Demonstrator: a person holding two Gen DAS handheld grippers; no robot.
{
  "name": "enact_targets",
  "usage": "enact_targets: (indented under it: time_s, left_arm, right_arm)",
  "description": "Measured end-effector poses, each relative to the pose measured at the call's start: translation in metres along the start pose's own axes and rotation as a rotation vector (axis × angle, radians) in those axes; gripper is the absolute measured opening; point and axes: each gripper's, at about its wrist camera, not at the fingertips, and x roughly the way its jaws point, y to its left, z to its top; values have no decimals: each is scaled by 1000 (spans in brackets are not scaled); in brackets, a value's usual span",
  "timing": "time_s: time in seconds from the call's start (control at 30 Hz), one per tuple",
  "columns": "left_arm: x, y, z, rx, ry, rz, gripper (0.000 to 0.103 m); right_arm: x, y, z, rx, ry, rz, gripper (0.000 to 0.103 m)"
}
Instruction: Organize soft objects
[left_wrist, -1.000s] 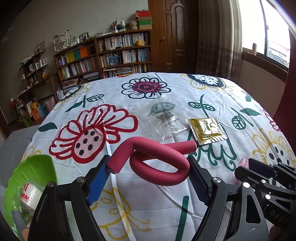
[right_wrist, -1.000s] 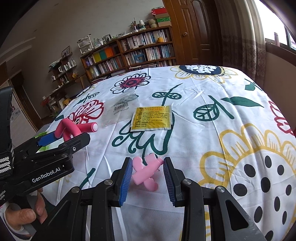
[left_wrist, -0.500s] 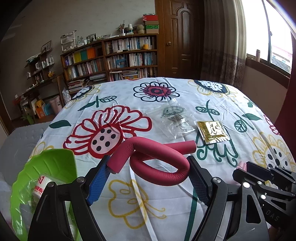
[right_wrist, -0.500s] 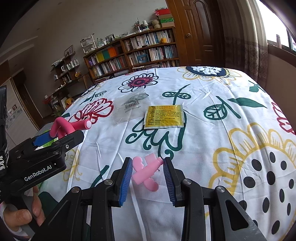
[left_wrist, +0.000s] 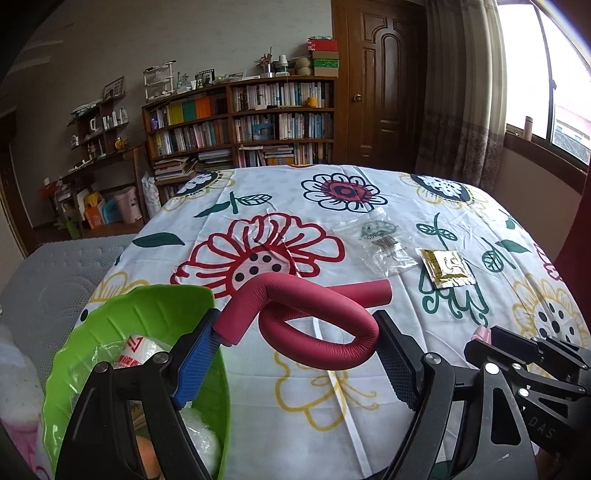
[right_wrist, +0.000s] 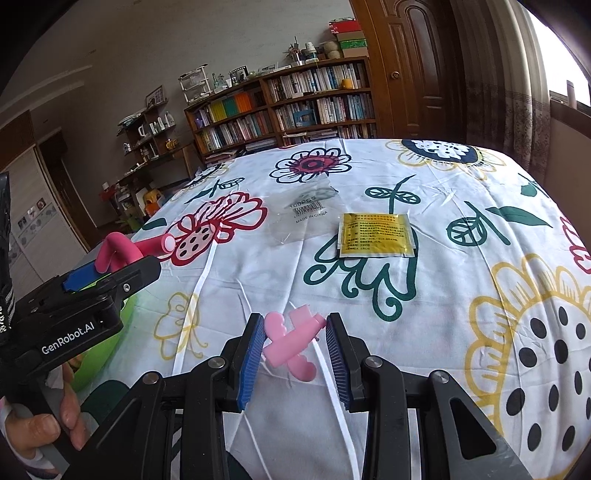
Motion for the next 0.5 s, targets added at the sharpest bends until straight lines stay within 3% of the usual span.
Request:
enact_targets:
  time_s: [0.5]
  left_arm:
    - [-24, 60, -12, -85, -1, 30, 81]
  right_arm:
    - [0, 31, -1, -46, 7, 33, 37]
